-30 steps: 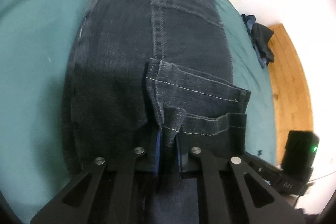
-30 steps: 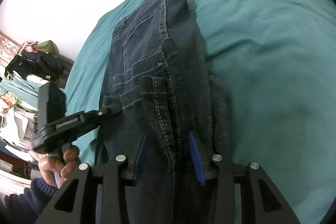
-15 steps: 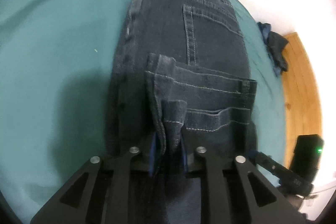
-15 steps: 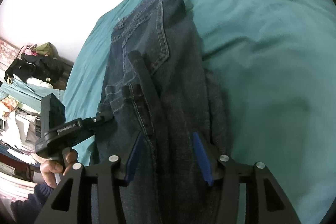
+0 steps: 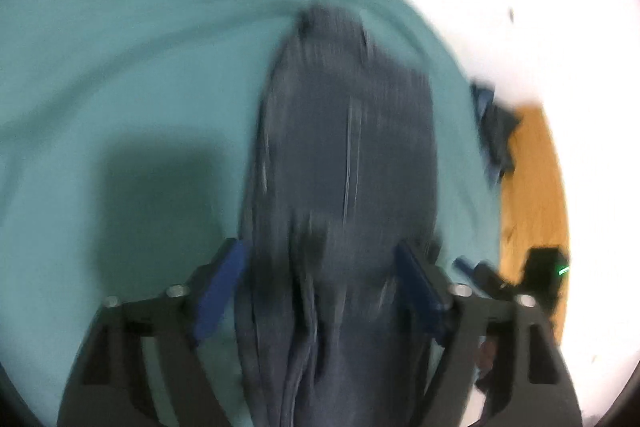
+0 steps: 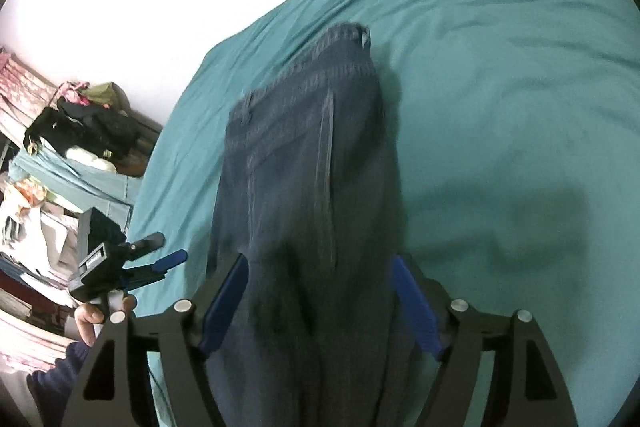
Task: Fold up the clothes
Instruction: 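Lift the folded end with both grippers and fold it over toward the waistband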
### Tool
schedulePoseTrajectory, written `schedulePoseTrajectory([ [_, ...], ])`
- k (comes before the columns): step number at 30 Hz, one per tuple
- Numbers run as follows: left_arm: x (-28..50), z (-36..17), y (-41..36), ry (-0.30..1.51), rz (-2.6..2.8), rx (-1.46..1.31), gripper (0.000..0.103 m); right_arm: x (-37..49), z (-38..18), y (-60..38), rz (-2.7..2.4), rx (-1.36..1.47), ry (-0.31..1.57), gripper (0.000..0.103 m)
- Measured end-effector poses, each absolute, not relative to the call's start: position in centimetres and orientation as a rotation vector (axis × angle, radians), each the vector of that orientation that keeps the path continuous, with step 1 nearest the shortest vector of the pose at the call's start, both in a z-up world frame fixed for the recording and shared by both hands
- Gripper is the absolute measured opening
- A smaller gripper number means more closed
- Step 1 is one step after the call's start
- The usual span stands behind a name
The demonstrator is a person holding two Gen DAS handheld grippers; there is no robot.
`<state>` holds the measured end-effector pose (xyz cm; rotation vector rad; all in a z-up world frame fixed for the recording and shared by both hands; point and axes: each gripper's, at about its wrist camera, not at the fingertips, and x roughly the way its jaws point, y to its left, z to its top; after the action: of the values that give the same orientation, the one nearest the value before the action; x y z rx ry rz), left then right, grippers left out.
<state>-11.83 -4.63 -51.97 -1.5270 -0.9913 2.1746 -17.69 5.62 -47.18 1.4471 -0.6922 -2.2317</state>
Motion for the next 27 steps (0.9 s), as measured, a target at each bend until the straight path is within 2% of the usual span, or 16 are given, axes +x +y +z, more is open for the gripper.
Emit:
schedulePoseTrajectory([
  [3, -17.2, -52.9, -5.5, -0.997, 2.197, -1.548, 0.08, -23.9, -48.5, 6.2, -2.158, 1.461, -0.748, 0.074],
  [10, -28.4, -57.0, -2.3, -0.967, 2.05, -1.61, 0.08, -36.3, -52.6, 7.7, -1.954, 1.509, -0.855, 0.078],
  [15, -32.7, -59.3, -1.4, -1.01, 1.927, -1.594, 0.082, -39.3, -55.3, 6.1, -1.715, 1.534, -0.884, 0.078],
  [17, -33.6, -59.8, -1.4, -1.028, 1.909, -1.571, 0.08, -39.9, -55.5, 4.6, -1.731, 1.519, -0.821, 0.078],
  [18, -34.0, -59.9, -1.4, -1.034, 1.905, -1.56, 0.078, -40.3, -55.6, 3.9, -1.731, 1.509, -0.808, 0.067],
  [19, -34.4, -60.0, -1.3, -1.032, 1.903, -1.559, 0.063, -40.7, -55.6, 3.2, -1.734, 1.499, -0.791, 0.036],
  [20, -34.8, -60.2, -0.9, -1.009, 1.908, -1.58, 0.044, -40.8, -55.3, 2.3, -1.76, 1.496, -0.751, 0.031],
  [21, -35.0, -60.2, -0.5, -0.968, 1.92, -1.597, 0.04, -40.8, -55.0, 1.5, -1.784, 1.49, -0.718, 0.028],
  [22, -35.0, -59.8, -0.4, -0.932, 1.933, -1.592, 0.031, -40.4, -54.5, 1.5, -1.805, 1.462, -0.733, 0.02],
  [23, -34.7, -59.4, -0.5, -0.926, 1.94, -1.576, 0.024, -40.0, -54.0, 1.4, -1.824, 1.432, -0.749, 0.02],
  [25, -33.7, -57.4, -1.0, -0.966, 1.956, -1.493, 0.018, -38.5, -52.0, 1.4, -1.839, 1.358, -0.793, 0.019],
  [27, -32.0, -54.6, -1.1, -0.957, 1.988, -1.405, 0.017, -36.9, -50.1, 1.4, -1.854, 1.283, -0.833, 0.019],
])
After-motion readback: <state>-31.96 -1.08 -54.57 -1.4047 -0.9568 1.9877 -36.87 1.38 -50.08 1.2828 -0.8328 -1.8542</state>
